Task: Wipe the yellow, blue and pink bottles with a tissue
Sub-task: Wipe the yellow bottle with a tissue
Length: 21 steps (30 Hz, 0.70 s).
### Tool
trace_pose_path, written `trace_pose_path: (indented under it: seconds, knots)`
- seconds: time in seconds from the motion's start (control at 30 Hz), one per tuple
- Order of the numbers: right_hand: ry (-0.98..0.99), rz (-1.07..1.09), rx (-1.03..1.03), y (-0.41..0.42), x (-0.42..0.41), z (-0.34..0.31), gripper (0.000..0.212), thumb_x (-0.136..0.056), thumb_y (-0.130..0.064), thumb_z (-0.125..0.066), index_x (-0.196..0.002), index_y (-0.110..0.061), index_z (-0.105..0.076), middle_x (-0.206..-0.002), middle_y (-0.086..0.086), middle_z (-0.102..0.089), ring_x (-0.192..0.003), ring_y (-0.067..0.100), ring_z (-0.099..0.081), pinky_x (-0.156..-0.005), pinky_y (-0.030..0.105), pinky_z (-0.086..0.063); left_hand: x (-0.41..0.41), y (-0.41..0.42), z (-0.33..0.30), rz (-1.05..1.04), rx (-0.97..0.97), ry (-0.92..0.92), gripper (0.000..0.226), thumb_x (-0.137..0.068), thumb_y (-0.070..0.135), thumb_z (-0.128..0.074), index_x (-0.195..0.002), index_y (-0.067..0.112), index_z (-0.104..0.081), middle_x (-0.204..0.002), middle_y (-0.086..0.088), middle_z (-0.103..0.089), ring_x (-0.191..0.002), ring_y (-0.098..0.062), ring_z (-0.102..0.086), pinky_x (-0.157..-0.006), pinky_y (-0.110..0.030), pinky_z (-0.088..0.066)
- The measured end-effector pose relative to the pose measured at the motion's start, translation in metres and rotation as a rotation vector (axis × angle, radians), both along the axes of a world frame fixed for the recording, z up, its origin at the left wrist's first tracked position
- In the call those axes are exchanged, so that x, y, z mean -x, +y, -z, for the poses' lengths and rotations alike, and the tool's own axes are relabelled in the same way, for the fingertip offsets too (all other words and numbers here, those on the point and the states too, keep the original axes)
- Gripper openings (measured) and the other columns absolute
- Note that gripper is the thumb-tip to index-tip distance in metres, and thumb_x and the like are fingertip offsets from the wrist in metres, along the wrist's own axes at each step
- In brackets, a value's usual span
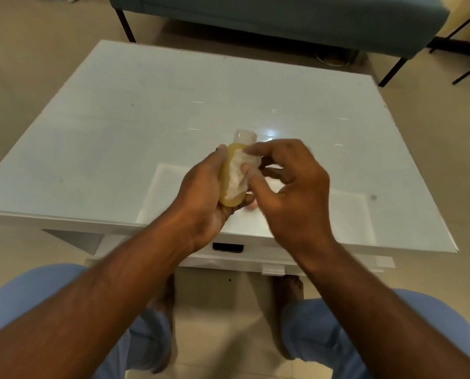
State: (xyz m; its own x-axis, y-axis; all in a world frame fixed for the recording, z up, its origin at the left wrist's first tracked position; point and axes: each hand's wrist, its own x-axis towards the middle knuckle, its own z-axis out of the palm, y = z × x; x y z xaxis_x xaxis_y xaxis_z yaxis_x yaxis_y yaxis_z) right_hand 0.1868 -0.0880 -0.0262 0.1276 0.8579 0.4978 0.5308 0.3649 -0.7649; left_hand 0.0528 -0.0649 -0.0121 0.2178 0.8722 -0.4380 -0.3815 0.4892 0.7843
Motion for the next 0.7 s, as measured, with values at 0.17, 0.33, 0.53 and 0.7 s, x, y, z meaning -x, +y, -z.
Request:
trace_pose_path:
  seconds: [0.17,0.33,0.53,0.7]
  knots:
    - [0.021,-0.113,0.046,-0.016,0.015,0.002,0.018,-0.087,0.001,-0.076,-0.101,-0.010,-0.072,-0.100,0.004,-0.068,-0.090,0.018,-0.069,-0.071,0.024,-0.059,0.000,0.000,-0.004,0.026,0.038,-0.147,0.049,-0.101,0.047,-0.041,-0.116,0.007,-0.065,-0.104,-0.014,-0.069,-0.094,-0.025,-0.066,-0.084,-0.038,-0.056]
    - [0.152,-0.018,0.043,-0.006,0.006,-0.004,0.023,-0.089,0.003,-0.072,-0.102,-0.016,-0.071,-0.104,0.005,-0.069,-0.089,0.015,-0.071,-0.070,0.026,-0.062,0.001,-0.001,-0.004,0.062,-0.054,-0.124,0.045,-0.100,0.044,-0.044,-0.123,0.009,-0.061,-0.106,-0.010,-0.073,-0.093,-0.022,-0.072,-0.075,-0.037,-0.060]
    - [0.177,-0.111,0.128,-0.019,0.017,-0.001,0.016,-0.085,0.005,-0.070,-0.096,-0.006,-0.068,-0.095,0.006,-0.066,-0.081,0.015,-0.068,-0.066,0.019,-0.054,0.000,-0.001,0.001,0.091,-0.097,-0.162,0.050,-0.099,0.046,-0.047,-0.135,0.012,-0.054,-0.094,-0.011,-0.075,-0.087,-0.024,-0.073,-0.081,-0.039,-0.055]
    - [0.233,-0.056,0.123,-0.006,0.003,-0.007,0.015,-0.089,0.004,-0.070,-0.101,-0.006,-0.071,-0.101,0.008,-0.071,-0.088,0.016,-0.072,-0.070,0.022,-0.060,0.004,0.005,0.008,-0.032,-0.098,-0.050,0.013,-0.085,0.031,-0.069,-0.090,0.021,-0.076,-0.087,-0.007,-0.074,-0.090,-0.031,-0.064,-0.081,-0.046,-0.045]
